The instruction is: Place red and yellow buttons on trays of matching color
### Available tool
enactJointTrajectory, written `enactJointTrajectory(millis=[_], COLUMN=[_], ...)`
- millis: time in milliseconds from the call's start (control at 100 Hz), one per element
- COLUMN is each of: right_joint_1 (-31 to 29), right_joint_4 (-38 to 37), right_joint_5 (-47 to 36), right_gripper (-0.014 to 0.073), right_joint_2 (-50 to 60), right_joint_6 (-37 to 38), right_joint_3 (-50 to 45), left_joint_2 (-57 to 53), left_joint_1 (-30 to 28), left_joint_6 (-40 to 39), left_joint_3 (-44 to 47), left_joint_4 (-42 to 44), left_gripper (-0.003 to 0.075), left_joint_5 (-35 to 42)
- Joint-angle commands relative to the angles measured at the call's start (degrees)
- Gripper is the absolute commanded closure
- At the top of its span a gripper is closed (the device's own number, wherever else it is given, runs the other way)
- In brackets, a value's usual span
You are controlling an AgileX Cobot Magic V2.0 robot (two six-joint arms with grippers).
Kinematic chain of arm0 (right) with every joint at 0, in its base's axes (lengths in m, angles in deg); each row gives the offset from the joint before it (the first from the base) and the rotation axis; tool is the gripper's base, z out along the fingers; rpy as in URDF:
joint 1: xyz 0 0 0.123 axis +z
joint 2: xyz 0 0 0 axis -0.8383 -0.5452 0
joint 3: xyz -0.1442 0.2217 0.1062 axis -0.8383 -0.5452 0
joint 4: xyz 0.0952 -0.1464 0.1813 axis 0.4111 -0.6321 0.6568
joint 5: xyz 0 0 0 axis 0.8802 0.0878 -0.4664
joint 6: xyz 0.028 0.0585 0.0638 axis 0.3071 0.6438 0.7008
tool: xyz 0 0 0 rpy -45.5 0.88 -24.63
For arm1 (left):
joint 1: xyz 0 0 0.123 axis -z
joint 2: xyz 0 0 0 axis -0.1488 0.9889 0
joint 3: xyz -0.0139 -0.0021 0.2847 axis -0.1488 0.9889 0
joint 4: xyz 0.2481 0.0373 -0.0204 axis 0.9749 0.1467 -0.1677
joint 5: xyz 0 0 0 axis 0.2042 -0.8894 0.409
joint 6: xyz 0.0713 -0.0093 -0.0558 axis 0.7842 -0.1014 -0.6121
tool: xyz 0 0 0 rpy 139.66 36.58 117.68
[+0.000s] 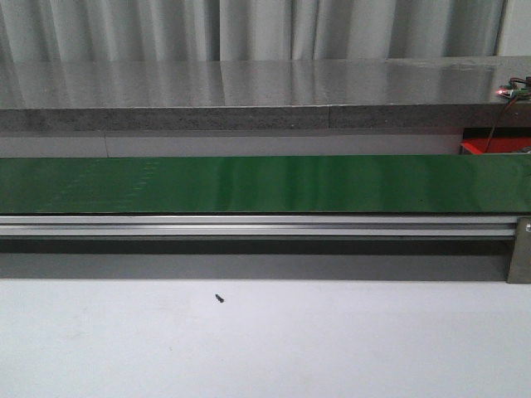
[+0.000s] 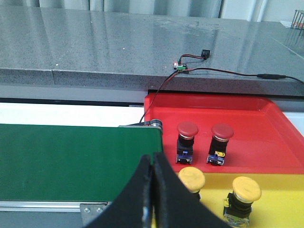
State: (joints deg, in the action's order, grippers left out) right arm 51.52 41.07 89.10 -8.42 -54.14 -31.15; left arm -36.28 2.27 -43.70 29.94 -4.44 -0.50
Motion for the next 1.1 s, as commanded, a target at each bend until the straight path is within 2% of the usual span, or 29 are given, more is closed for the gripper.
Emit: enactJointTrajectory(millis=[0,530,730,910,1090], right_joint_1=[0.0,0.0,0.0,0.0,0.0], right_joint_4=[-0.3,-0.3,-0.3,-0.3,-0.3], right_joint_5=[-4.96,-4.96,-4.96,-4.96,-4.95], right_gripper=[0.0717,0.0717,0.0717,0.0717,0.0717], right_joint_2=[-0.19,-0.19,-0.19,-0.19,-0.19], right_joint_6=[-0.06,-0.06,-0.06,-0.06,-0.06], right_joint_3=[1.49,1.49,1.49,1.49,1.49], left_joint_2=[0.09,0.09,0.09,1.49,6.04], left_joint_1=[0.55,0.55,0.06,-5.28,-14.4], left_joint_6=[0.0,0.0,-0.88,-3.33,-3.33], left_joint_3=[-1.56,-1.56,-1.56,-2.71,-5.69], left_joint_4=[-1.68,-1.28,-0.99,-0.99,-1.23], left_gripper=[0.074,0.074,0.074,0.074,0.074], left_joint_5=[3.2,3.45,7.47,11.76,11.91])
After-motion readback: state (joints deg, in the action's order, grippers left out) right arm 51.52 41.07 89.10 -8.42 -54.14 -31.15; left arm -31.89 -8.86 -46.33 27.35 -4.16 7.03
